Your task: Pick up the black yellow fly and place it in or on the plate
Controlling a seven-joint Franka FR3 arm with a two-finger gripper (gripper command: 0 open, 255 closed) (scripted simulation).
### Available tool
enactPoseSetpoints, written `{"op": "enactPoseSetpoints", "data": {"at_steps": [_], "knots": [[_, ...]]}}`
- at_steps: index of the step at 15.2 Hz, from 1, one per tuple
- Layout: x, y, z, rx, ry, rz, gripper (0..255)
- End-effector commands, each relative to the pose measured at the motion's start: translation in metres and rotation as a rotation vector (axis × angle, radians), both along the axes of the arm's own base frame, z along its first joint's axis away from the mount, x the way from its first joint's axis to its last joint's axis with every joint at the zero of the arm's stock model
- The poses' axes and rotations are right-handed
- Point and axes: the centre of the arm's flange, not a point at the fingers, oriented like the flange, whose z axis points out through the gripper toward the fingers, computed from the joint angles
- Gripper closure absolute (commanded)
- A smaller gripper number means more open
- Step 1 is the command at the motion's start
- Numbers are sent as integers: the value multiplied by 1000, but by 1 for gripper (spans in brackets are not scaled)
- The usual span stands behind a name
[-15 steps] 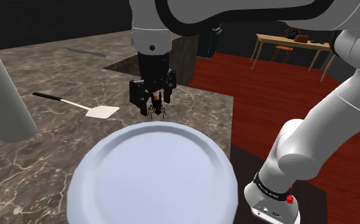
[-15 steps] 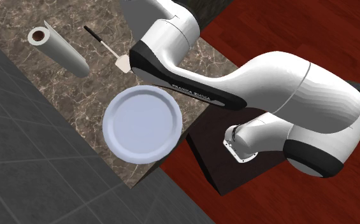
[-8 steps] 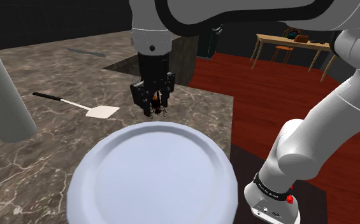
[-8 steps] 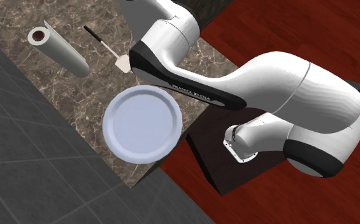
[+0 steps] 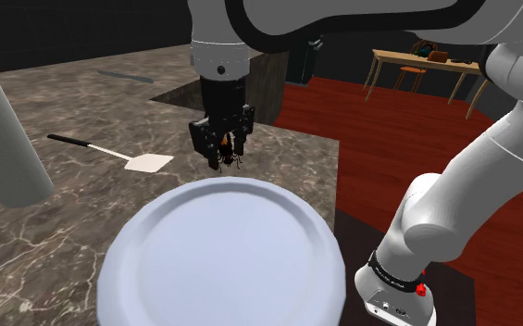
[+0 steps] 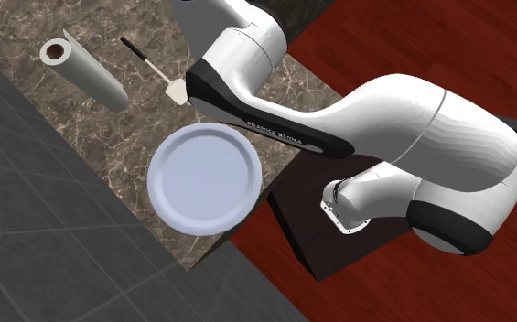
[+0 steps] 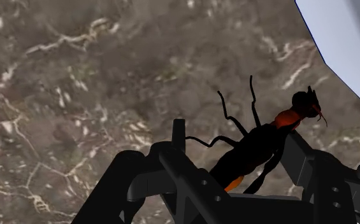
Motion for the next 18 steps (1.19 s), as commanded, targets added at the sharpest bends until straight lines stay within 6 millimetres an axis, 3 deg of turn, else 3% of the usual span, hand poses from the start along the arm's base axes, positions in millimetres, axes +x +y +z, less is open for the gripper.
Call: {"op": "enactPoseSetpoints", "data": {"at_steps": [1, 18], "knots": [[0, 0, -1, 0, 1, 0, 255], [0, 0, 87, 0, 1, 0, 255]]}}
